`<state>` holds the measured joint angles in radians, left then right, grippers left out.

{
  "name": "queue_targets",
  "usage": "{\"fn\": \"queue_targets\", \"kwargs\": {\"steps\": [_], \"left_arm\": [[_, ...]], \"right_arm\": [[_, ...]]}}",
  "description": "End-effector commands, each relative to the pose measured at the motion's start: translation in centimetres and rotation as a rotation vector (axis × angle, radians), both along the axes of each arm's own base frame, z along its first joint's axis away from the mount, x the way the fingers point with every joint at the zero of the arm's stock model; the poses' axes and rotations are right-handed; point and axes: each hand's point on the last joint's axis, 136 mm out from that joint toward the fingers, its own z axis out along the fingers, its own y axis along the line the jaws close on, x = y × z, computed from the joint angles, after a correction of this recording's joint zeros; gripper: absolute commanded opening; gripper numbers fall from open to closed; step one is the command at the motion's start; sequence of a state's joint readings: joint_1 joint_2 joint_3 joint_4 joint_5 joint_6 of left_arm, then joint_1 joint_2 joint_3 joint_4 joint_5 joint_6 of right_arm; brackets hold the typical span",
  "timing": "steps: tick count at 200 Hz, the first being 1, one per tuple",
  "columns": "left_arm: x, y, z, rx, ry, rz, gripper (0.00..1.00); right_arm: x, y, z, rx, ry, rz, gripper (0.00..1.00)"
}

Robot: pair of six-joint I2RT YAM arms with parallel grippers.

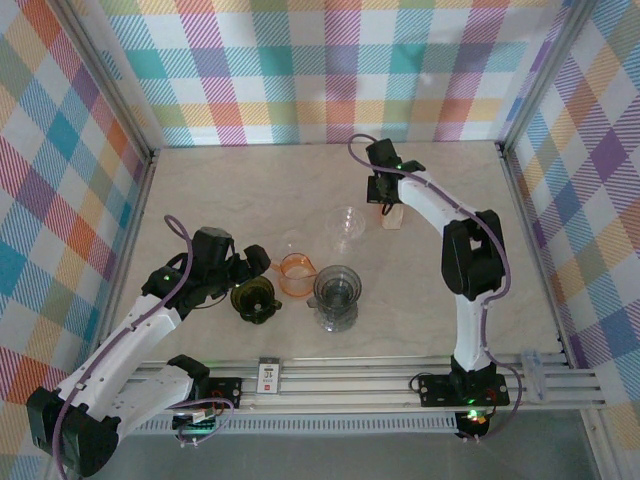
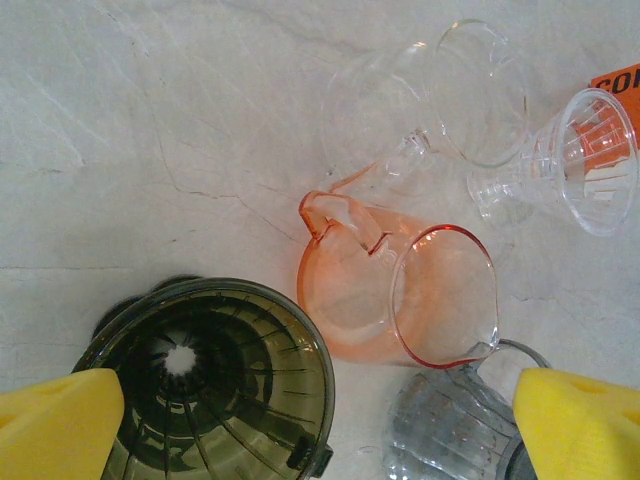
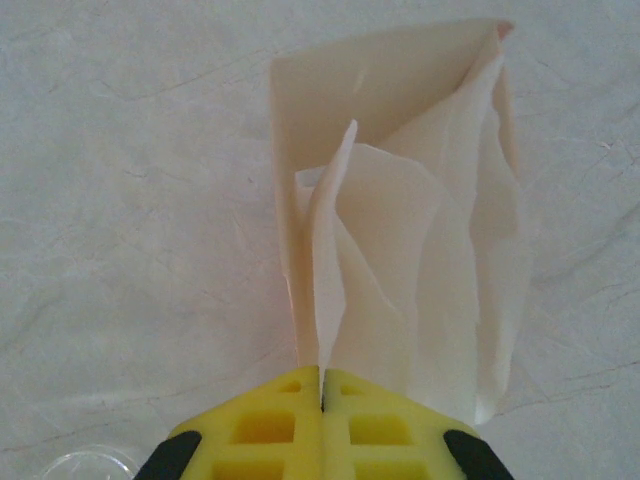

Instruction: Place the coffee filter in the dripper

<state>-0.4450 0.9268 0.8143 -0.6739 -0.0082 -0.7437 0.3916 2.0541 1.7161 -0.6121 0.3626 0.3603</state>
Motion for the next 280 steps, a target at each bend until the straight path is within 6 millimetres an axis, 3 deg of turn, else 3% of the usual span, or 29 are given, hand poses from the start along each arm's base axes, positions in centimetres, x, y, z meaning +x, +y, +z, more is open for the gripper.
{"fn": "queue_targets", "kwargs": {"steps": [1,91,142,181,241,280], "left_arm": [[0.0,-0.4,-0.1,-0.022,-0.005,-0.005,1.00],[-0.2,-0.5,0.0,-0.045,-0.027,-0.005,1.00],[-0.3,-0.6,0.7,-0.047,-0.045,-0.025,1.00],[-0.4,-1.0,1.6,-0.065,-0.064,-0.053,1.00],[-1.0,-1.5,3.1,-0.082,-0.070,-0.098,1.00],[-1.6,-1.6,2.8,-0.103,-0.027,-0.083,1.00]], "right_arm": [[-0.1,0.1,3.4,0.035,-0.066,0.024,0.00],[-3.7,0.6,5.3,0.094,-0.064,0.066,0.00],[-8.0,1.1,9.0,0.143,-0.109,0.106,0.00],[-13.2,0.9,12.3,0.208,-0.119,0.151,0.00],[-23.4,0.9,17.8,0.382,-0.108,0.344,0.00],[-30.0,3.2,18.4,0.492,0.079,0.498,0.00]]}}
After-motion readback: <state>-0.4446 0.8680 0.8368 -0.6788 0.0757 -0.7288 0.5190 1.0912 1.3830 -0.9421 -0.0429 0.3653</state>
